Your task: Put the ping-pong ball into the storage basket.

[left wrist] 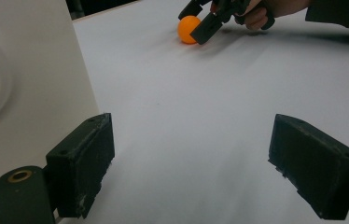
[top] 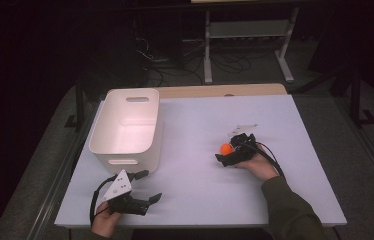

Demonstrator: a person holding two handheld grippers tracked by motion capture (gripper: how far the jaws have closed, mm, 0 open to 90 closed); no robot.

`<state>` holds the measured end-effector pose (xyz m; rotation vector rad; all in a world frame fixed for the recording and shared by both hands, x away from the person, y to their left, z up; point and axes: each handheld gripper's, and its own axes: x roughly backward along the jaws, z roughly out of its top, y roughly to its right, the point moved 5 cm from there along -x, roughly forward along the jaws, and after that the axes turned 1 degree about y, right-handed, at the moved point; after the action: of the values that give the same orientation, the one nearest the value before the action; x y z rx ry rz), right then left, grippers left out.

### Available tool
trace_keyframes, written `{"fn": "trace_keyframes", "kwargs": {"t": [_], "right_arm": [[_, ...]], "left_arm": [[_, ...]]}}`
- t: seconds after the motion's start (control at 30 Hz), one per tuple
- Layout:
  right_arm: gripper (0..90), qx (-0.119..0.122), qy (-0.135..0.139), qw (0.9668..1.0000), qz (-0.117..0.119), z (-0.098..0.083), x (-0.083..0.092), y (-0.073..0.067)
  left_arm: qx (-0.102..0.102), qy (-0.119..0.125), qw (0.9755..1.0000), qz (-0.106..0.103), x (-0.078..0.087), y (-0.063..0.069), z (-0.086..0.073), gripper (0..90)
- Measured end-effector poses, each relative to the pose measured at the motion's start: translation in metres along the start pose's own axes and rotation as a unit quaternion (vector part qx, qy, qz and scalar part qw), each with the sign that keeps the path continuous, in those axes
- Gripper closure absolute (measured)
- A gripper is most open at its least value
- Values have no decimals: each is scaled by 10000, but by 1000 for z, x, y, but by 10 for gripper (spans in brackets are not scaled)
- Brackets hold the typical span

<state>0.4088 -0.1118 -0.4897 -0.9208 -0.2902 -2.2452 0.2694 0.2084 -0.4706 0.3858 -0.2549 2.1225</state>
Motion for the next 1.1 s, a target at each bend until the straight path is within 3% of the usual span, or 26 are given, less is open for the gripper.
{"fn": "trace_keyframes", "kwargs": {"t": [0.47,1.1], "right_arm": [[31,40,-23,10000,43,-1,1,0],[214,109,13,9997,226,-1,2,-2]], "left_arm": [[-17,-10,10000,9,0,0,0,141],[33,-23,10000,-1,0,-1,0,142]]}}
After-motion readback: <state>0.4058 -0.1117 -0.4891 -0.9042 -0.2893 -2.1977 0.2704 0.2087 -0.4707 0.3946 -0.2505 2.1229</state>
